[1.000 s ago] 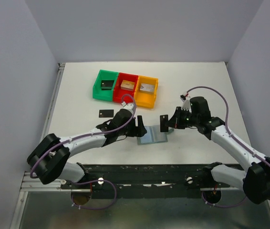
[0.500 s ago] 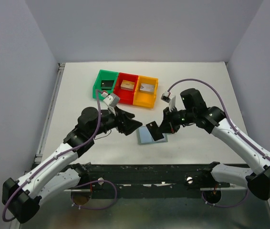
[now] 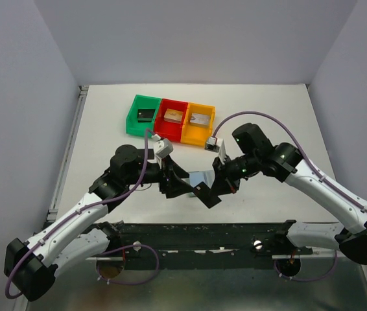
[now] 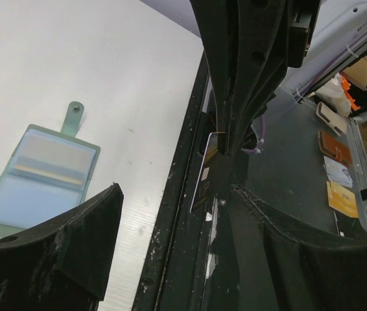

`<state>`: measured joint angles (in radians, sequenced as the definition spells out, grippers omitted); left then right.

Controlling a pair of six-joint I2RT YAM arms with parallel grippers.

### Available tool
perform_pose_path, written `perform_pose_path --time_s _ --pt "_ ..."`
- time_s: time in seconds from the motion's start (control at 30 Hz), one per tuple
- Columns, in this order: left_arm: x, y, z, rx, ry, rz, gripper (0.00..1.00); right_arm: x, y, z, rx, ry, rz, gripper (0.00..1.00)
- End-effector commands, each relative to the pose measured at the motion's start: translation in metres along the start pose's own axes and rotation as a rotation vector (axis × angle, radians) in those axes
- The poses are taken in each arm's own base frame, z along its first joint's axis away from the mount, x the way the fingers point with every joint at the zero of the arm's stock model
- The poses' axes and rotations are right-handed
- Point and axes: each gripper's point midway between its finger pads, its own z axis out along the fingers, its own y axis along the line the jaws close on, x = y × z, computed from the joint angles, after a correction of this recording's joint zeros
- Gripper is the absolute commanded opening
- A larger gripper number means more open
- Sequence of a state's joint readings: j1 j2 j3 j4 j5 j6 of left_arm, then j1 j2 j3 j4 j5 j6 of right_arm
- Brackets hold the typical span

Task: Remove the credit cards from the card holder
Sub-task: Place the credit card at the center of the board.

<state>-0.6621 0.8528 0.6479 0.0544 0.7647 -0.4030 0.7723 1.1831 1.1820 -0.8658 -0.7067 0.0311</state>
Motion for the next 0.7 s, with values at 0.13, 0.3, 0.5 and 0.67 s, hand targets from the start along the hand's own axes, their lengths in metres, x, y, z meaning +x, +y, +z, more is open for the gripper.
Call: perform_pose_path --time_s 0.13,0.3,0.5,0.67 --pt "0.003 -0.018 -0.001 0.119 0.028 0.012 0.75 -0.005 0.019 -0.001 -0.048 0.034 -0.076 0.00" --pt "0.008 -0.025 -0.001 0.172 0.052 0.004 0.62 -0.007 0.020 0.001 -0.053 0.041 -0.083 0.00" --pt "0.012 -0.030 0.001 0.221 0.075 0.001 0.38 -0.011 0.023 0.002 -0.063 0.039 -0.098 0.00" --pt "0.014 -0.032 0.001 0.238 0.090 -0.005 0.13 -0.012 0.023 0.003 -0.065 0.040 -0.100 0.00"
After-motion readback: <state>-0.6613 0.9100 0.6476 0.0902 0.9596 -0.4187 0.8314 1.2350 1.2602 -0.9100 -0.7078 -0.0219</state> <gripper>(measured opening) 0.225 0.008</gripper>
